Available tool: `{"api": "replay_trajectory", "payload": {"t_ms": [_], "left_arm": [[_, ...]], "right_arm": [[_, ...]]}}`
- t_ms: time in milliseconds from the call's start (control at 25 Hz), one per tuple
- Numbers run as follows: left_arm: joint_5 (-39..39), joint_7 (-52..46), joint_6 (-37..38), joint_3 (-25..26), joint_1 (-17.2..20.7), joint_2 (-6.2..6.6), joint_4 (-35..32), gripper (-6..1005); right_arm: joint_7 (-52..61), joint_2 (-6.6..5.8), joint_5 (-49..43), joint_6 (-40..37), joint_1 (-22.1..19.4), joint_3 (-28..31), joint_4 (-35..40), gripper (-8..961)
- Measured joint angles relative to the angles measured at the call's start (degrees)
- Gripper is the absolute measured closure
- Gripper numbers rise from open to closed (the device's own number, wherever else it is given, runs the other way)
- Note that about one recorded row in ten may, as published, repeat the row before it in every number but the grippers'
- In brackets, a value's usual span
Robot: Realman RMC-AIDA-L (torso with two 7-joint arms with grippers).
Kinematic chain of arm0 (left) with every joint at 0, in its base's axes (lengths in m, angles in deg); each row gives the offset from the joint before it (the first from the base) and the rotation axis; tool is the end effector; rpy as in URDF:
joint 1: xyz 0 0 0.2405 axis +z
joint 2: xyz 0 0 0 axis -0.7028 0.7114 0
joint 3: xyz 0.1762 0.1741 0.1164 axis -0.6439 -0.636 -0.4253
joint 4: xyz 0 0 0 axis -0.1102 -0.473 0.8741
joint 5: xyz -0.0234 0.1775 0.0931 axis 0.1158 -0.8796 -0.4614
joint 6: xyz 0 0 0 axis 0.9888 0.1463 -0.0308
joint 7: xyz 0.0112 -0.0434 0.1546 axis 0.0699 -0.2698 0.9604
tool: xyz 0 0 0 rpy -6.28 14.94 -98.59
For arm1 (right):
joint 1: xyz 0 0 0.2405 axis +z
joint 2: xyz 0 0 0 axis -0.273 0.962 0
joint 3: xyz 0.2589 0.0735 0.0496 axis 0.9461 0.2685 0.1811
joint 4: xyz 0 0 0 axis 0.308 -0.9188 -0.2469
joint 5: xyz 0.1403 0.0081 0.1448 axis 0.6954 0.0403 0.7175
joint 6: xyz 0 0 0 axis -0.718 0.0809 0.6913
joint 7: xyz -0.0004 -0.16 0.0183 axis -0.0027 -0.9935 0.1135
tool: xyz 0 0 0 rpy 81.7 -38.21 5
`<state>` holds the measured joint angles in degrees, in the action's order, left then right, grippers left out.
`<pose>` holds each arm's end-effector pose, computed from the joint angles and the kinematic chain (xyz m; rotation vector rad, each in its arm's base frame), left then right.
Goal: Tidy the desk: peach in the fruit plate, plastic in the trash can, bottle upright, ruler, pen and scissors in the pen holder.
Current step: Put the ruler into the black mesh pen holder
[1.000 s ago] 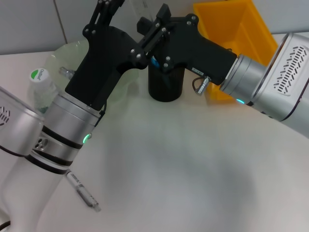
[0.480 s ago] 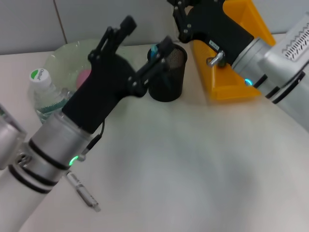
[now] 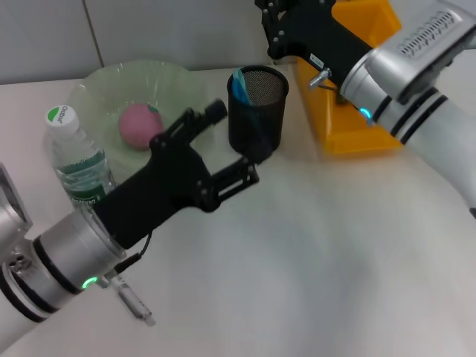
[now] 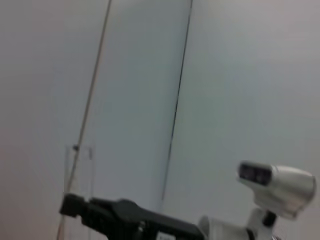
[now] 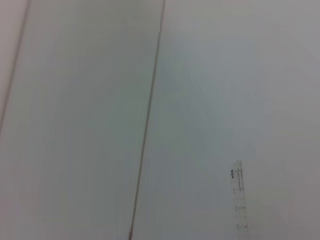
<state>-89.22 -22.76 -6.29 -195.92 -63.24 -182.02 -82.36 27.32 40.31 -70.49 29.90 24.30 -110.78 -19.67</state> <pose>-0.1911 0.2906 -0.0832 -2.3133 -0.3738 -1.3382 0.1844 0.4316 -0.0496 -2.0001 0.1925 0.9001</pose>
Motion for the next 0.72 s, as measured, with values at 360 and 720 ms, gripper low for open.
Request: {"api": "replay_trajectory", "payload": {"t_ms": [360, 720], "left_arm": [[-10.6, -5.0, 0.5, 6.6, 1.8, 0.28, 0.6, 135], [-10.7, -5.8, 0.8, 8.0, 2.4, 0.52, 0.5, 136]], "right_arm": [[1.7, 0.0, 3.8, 6.0, 2.2, -4.3, 0.2, 943], [2.3, 0.0, 4.2, 11.6, 3.4, -5.0, 0.2, 942]]}}
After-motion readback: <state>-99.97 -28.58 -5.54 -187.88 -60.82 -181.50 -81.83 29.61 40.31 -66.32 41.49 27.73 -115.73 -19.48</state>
